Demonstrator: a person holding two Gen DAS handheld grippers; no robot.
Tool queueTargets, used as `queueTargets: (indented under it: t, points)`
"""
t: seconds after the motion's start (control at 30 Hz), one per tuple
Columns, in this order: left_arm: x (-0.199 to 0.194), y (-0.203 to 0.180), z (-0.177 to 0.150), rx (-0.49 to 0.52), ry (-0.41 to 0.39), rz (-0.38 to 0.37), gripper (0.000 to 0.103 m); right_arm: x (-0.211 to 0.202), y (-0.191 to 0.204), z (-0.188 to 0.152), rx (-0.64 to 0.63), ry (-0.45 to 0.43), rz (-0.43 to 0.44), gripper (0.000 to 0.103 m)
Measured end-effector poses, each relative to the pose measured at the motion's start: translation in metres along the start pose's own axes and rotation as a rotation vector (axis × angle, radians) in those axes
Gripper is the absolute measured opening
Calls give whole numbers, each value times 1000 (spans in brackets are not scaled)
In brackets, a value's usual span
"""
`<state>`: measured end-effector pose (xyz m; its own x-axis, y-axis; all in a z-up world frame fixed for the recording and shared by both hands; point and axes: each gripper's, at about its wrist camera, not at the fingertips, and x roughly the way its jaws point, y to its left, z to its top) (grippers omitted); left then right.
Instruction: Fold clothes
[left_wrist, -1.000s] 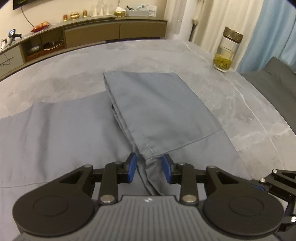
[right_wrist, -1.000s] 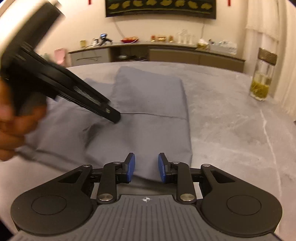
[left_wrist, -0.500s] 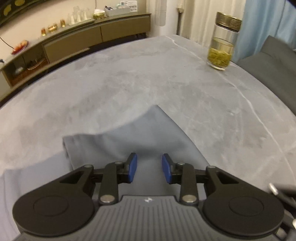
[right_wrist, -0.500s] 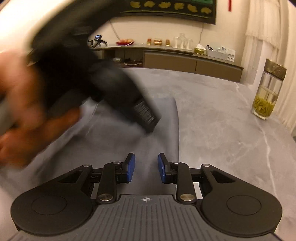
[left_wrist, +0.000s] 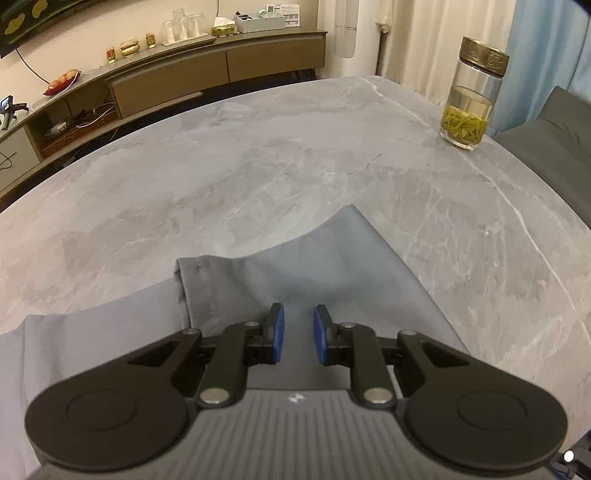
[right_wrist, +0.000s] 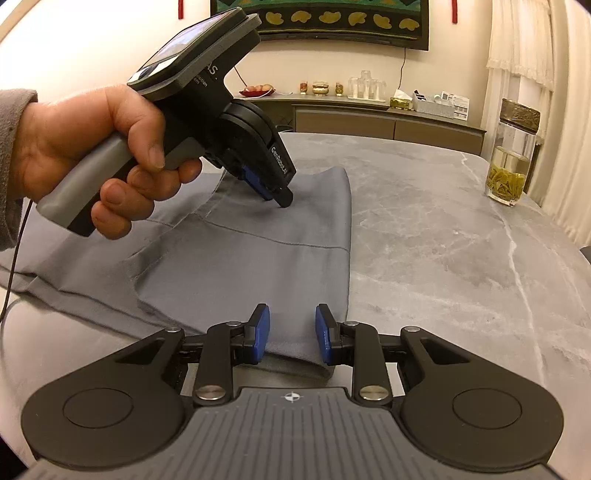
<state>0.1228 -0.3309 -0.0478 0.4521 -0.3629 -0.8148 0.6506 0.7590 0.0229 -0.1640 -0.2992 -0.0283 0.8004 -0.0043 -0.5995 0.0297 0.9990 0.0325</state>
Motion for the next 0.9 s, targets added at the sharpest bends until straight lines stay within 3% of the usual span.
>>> queueTargets:
  t: [0.27,0.47,0.67,0.77,0.9]
  points:
    - [-4,-8,-7,2,-4,18,20,-7,-16,37,9,-13,11,29]
    - [-17,-3,-21,-17,9,-1,20,48,-39,89,68,-17,11,29]
    - [-54,-7,-67,-10,-22,-57,23,129,-52,114,27,123,30,30]
    - [-72,-17,-97,-6,9,-125,24,140,-56,122,24,132,20,29]
    - [-89,-32,-123,66,-16,-103,27,135,-55,116,25,124,8,31]
